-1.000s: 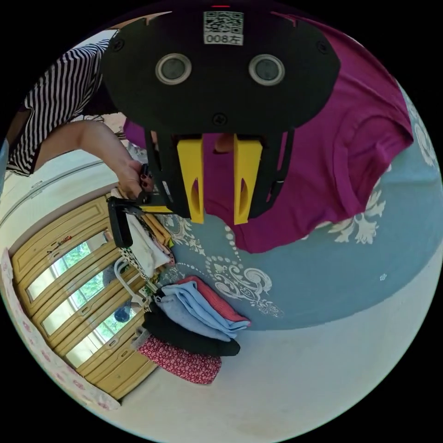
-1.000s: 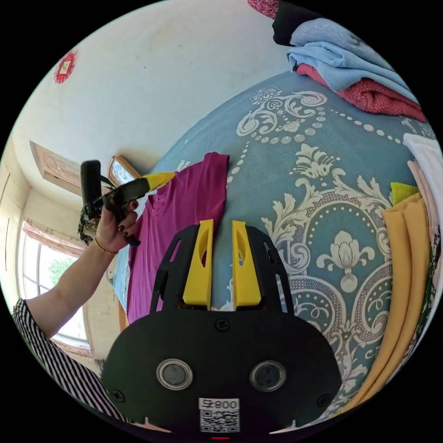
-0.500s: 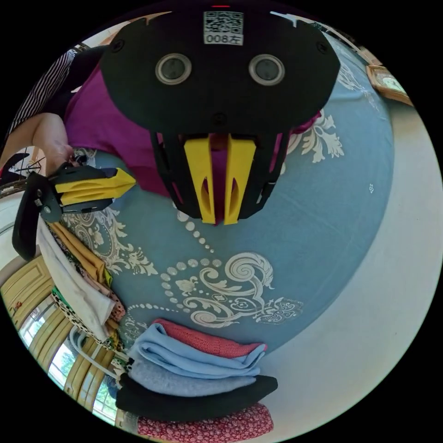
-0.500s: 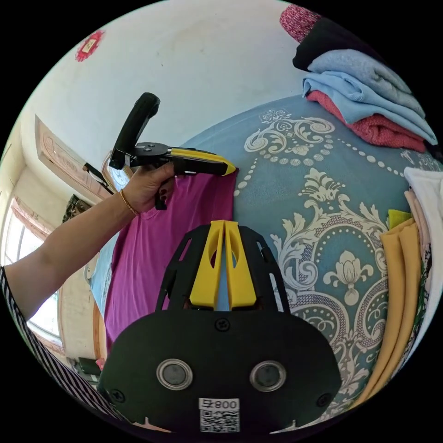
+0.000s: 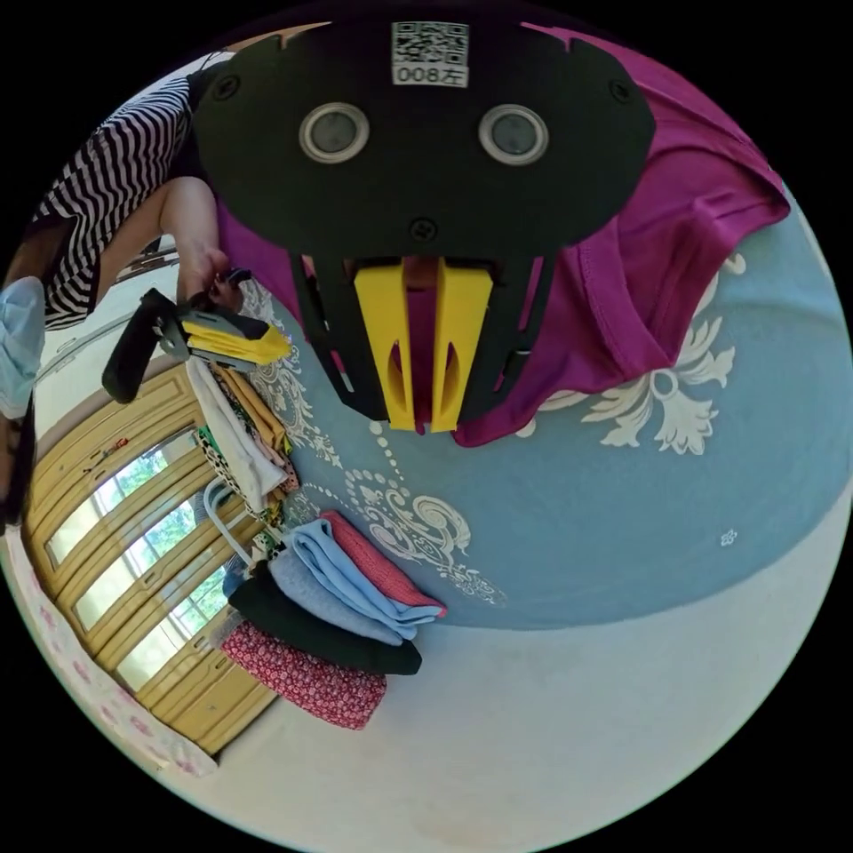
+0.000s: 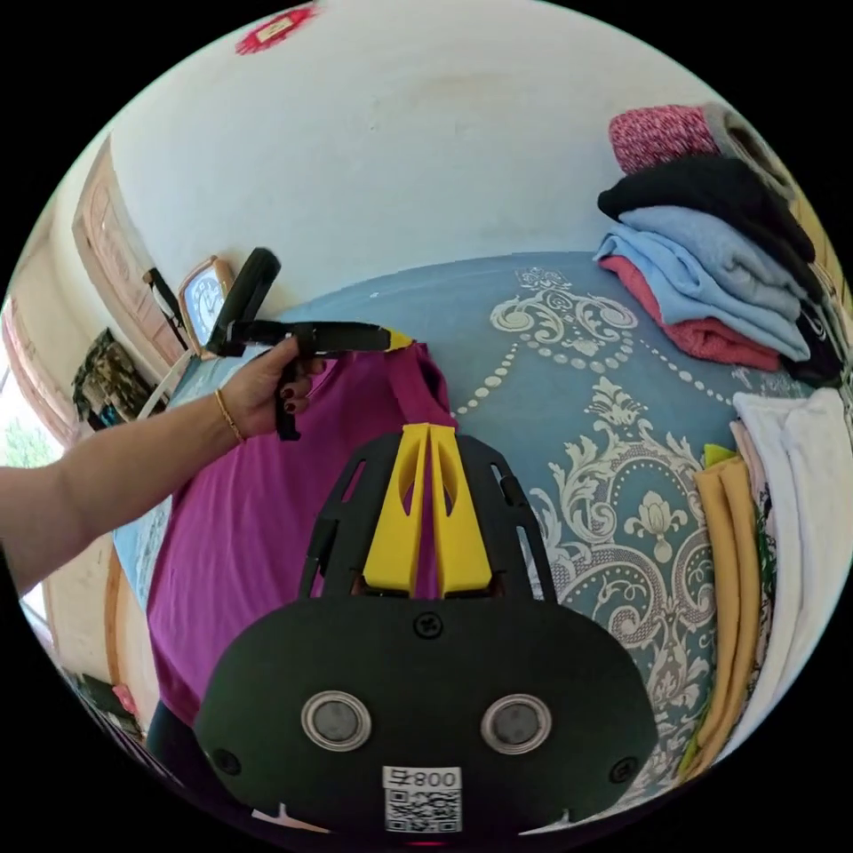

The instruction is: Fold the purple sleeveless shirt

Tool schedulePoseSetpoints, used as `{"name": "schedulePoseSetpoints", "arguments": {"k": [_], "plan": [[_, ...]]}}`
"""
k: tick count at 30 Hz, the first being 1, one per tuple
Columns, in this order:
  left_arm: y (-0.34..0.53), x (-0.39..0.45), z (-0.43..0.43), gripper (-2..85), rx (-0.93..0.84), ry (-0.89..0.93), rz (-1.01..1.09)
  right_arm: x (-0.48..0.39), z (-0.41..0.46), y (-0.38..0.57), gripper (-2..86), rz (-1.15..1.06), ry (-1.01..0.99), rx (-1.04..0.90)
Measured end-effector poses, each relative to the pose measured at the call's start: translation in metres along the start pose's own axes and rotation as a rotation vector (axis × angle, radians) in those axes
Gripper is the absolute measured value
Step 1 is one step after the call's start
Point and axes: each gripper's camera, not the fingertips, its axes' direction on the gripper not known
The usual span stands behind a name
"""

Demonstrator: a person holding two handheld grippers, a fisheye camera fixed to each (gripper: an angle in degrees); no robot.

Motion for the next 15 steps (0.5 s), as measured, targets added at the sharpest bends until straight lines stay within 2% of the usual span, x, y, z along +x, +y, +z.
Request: {"name": "schedulePoseSetpoints", "arguments": {"k": [3, 6, 12, 15], "plan": [[0.0, -0.02, 0.0, 2.5, 0.001, 0.015, 0.015, 0.023, 0.013, 0.001, 6.8, 0.072, -0.08, -0.025], [0.0, -0.039, -0.002, 2.4, 0.0, 0.048, 0.029, 0.027, 0.022, 0.0, 7.6, 0.103, -0.033, -0.031], [-0.002, -0.074, -0.011, 2.6, 0.006, 0.077, 0.041, 0.021, 0.051, -0.01, 4.3, 0.068, -0.046, -0.138], [-0.004, -0.092, -0.017, 2.7, 0.009, 0.075, 0.027, 0.007, 0.046, -0.008, 2.8, -0.002, -0.005, -0.1]]}}
